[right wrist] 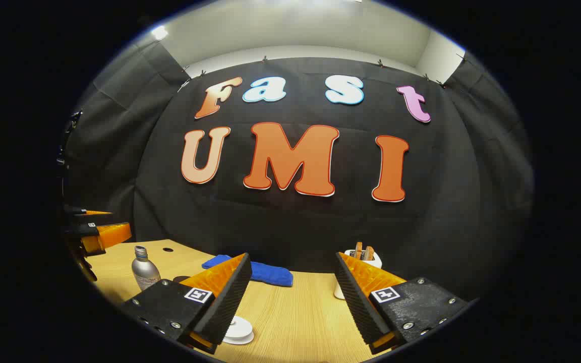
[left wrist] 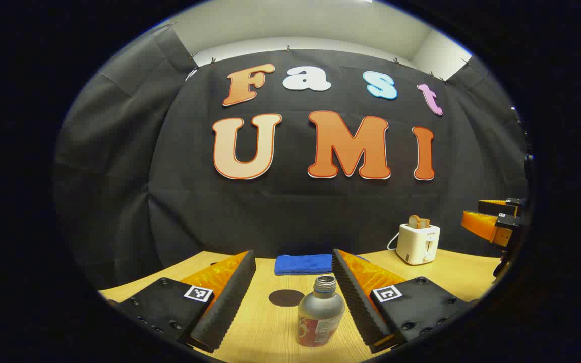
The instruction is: Open the teacup lid with one hand, grasp the water bottle and pour water into the teacup with the other hand; after pouring, place the water bottle on the coaster and then close the teacup lid.
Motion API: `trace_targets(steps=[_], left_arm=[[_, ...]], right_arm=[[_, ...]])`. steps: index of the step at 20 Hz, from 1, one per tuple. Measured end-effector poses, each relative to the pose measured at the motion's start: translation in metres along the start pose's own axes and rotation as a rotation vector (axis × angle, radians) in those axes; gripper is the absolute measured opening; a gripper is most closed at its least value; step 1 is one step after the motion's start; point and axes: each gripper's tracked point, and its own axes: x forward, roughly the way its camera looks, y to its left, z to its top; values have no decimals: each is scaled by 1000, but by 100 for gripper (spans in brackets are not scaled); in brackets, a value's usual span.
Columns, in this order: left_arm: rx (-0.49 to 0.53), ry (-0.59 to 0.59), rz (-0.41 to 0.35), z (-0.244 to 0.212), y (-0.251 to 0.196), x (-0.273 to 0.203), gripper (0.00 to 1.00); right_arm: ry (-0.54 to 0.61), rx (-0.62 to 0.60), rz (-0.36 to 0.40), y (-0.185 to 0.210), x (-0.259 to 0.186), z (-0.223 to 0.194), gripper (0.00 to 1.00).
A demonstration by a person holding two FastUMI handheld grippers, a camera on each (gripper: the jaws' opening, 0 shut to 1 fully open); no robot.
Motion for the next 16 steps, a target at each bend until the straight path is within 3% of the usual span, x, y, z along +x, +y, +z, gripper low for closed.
trace_targets(steps=[14,16], left_arm=[[45,22,0,-3,-1,-4,100],[46,21,18,0,2,-3,96]], right_arm=[[36,10,27,21,1,-12,99],[39,13,32,25,1,-10,99]])
